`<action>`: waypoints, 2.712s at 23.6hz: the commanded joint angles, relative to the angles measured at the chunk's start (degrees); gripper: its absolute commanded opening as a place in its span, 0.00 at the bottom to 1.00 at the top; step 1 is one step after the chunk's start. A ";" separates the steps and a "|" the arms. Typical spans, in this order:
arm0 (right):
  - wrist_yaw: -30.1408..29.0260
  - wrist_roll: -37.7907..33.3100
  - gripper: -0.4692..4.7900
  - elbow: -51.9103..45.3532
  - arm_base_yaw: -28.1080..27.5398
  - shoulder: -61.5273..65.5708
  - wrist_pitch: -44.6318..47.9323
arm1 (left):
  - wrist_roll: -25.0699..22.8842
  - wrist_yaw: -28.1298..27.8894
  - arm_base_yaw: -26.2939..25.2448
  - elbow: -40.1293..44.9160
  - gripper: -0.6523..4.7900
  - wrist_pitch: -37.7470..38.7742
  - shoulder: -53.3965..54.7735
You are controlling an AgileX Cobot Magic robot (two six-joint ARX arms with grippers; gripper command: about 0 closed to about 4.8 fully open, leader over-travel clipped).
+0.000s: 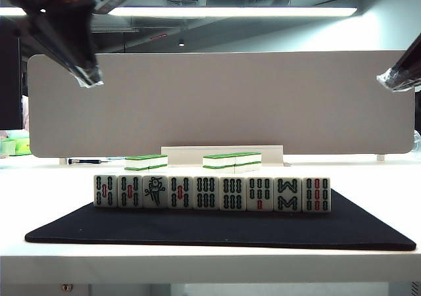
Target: Take a mahjong tile from your hand cards and play it out.
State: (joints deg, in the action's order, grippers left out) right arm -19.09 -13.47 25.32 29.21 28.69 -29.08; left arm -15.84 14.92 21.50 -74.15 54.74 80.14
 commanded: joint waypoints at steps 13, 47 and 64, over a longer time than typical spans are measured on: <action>0.09 0.44 0.09 0.17 0.00 0.00 0.59 | -23.23 -12.55 5.62 -17.14 0.69 7.82 19.06; 0.09 0.44 0.09 0.15 -0.02 -0.04 0.55 | -40.09 -11.91 12.70 -17.03 0.61 1.33 30.93; 0.09 0.44 0.09 0.15 -0.02 -0.02 0.55 | -39.74 -12.26 11.98 -16.98 0.61 1.81 30.99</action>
State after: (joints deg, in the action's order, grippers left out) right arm -19.09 -13.19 25.32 29.17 28.69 -29.08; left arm -55.64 2.42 33.67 -90.94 55.66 111.13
